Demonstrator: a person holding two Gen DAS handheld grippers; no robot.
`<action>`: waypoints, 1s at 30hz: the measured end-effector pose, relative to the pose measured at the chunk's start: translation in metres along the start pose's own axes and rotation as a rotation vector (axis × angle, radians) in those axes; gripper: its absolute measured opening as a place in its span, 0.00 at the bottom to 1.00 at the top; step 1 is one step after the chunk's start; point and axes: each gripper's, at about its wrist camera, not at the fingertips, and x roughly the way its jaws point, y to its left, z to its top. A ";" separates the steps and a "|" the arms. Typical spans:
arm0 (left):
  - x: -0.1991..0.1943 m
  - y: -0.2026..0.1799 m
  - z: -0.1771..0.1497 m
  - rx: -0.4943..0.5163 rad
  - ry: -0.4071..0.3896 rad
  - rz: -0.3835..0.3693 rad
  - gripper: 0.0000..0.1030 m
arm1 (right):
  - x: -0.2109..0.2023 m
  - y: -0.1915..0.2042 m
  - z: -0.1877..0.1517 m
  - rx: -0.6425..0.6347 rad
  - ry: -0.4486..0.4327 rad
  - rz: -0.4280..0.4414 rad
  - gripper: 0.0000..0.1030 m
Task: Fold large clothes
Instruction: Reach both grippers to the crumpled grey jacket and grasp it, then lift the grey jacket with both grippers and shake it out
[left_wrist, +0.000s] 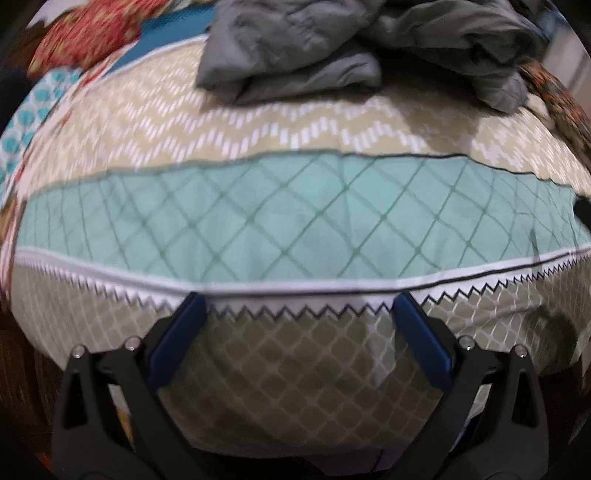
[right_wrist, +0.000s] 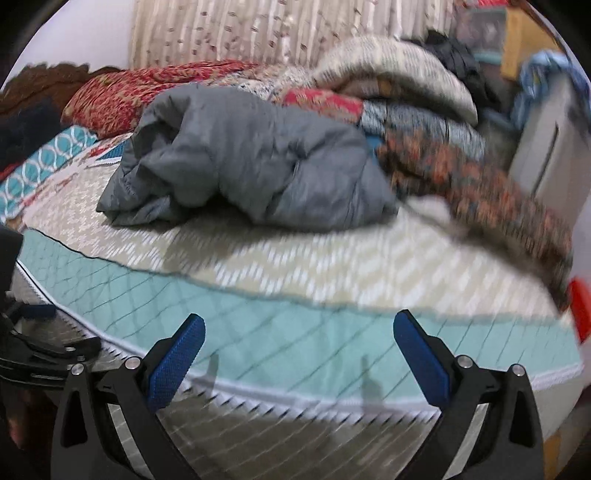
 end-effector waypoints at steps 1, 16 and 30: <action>-0.006 0.004 0.006 0.018 -0.042 0.024 0.95 | 0.001 -0.004 0.006 -0.028 -0.010 -0.013 0.23; 0.042 0.010 0.147 0.392 -0.299 0.473 0.88 | 0.113 -0.025 0.063 -0.416 0.024 -0.206 0.23; -0.125 0.101 0.175 0.002 -0.629 0.283 0.05 | 0.001 -0.056 0.167 -0.207 -0.306 -0.092 1.08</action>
